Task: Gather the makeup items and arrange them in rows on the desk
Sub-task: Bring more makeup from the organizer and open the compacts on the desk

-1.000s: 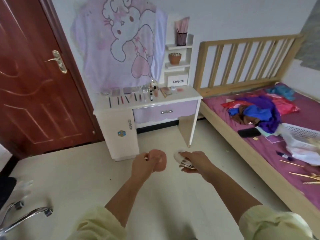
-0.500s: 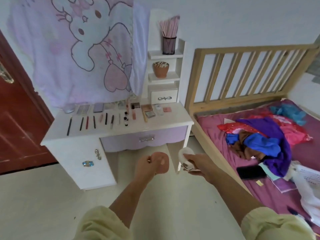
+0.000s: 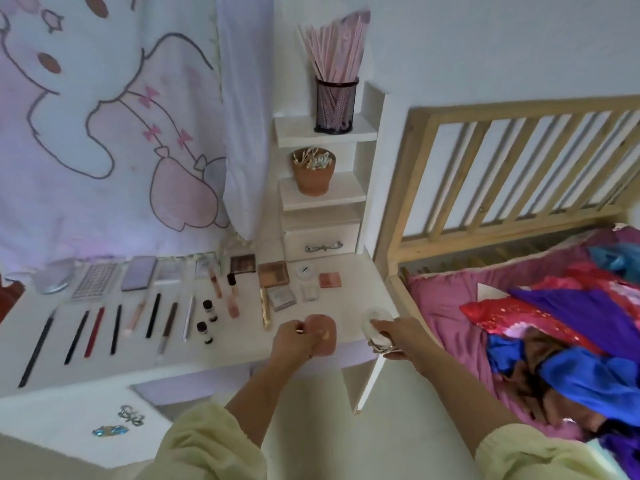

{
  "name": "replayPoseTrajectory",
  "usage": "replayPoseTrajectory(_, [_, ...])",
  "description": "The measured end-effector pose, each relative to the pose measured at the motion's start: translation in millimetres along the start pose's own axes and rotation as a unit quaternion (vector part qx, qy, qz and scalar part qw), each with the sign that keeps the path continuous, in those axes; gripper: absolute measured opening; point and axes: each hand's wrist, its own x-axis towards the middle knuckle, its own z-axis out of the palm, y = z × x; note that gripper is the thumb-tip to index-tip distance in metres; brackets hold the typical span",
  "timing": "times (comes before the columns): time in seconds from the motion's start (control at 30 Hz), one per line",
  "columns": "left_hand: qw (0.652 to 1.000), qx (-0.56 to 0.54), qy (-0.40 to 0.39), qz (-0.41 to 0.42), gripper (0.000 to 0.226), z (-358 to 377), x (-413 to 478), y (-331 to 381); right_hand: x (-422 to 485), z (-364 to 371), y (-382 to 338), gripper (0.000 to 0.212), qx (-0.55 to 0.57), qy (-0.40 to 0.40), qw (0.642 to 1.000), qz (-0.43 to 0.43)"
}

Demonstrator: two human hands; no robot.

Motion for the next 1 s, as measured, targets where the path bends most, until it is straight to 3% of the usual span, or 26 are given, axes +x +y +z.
replayPoseTrajectory(0.23, [0.997,0.056,-0.006,-0.043,0.018,23.9,97.7,22.8,107.3,-11.3,-29.5,0.020,-0.056,-0.009,0.998,0.033])
replayPoseTrajectory(0.37, [0.995,0.051,-0.008,-0.088,0.003,48.8,141.4,31.4,171.7,-16.6,-54.0,0.019,-0.155,-0.036,0.987,0.016])
replayPoseTrajectory(0.5, [0.991,0.028,-0.004,-0.134,0.014,73.7,165.6,36.7,215.6,-18.3,-72.7,0.026,-0.257,-0.054,0.965,-0.023])
replayPoseTrajectory(0.8, [0.975,-0.068,0.003,-0.210,0.014,122.3,198.9,55.1,291.8,-21.3,-107.9,0.028,-0.476,-0.109,0.859,-0.157])
replayPoseTrajectory(1.0, [0.977,-0.004,0.035,-0.209,0.023,131.6,216.5,59.7,314.3,-4.8,-123.0,0.028,-0.544,-0.121,0.790,-0.254])
